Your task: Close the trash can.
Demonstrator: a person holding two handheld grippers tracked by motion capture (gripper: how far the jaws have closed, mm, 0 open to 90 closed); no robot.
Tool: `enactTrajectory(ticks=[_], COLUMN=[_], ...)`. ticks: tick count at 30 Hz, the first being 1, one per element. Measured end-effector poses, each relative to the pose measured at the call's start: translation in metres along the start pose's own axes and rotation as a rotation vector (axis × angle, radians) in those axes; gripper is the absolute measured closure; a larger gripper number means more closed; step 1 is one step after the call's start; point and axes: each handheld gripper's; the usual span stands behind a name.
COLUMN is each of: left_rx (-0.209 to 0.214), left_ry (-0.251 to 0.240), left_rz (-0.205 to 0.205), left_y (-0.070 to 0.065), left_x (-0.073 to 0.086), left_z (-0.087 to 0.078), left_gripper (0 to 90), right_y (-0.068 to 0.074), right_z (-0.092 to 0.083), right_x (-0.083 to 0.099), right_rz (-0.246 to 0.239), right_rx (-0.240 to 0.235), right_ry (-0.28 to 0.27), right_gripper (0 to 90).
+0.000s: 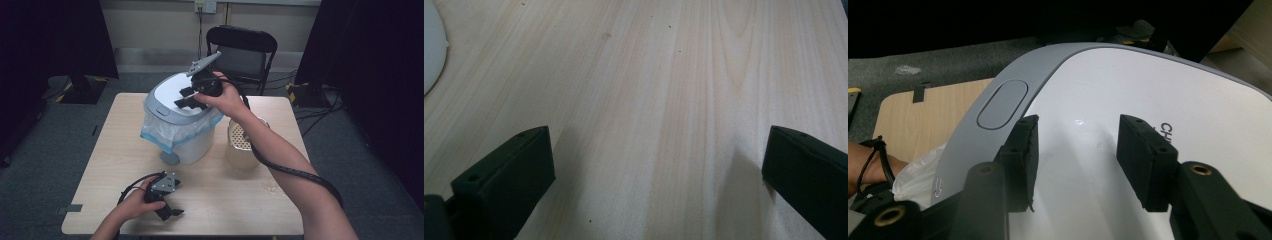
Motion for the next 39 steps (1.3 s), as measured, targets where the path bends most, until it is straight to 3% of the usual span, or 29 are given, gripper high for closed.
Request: enactTrajectory(ticks=[2,6,11,23,39], left_rx=[0.0,0.0,-0.001,0.0,0.0], left_ry=[0.0,0.001,-0.004,-0.004,-0.003], left_rz=[0.0,0.004,0.006,0.007,0.007], left_y=[0.0,0.0,0.0,0.0,0.0], left_x=[0.0,0.0,0.0,0.0,0.0], left_z=[0.0,0.0,0.0,0.0,0.0], left_gripper=[0.0,0.0,0.0,0.0,0.0], right_y=[0.001,0.003,0.003,0.009,0.026], right_z=[0.0,-0.002,-0.011,-0.033,-0.066], right_x=[0.001,0.002,0.002,0.008,0.032], right_rz=[-0.006,0.011,0.04,0.044,0.04], right_rx=[-0.007,0.004,0.011,0.004,-0.001], right_ry=[0.002,0.012,-0.003,-0.006,-0.004], right_gripper=[37.4,25.4,19.3,17.6,16.1])
Point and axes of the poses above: each handheld gripper's, and its own axes: z roughly forward along the jaws, x roughly out of its underside, y roughly to its left, and after that the axes turned 9 degrees about -y, right-handed
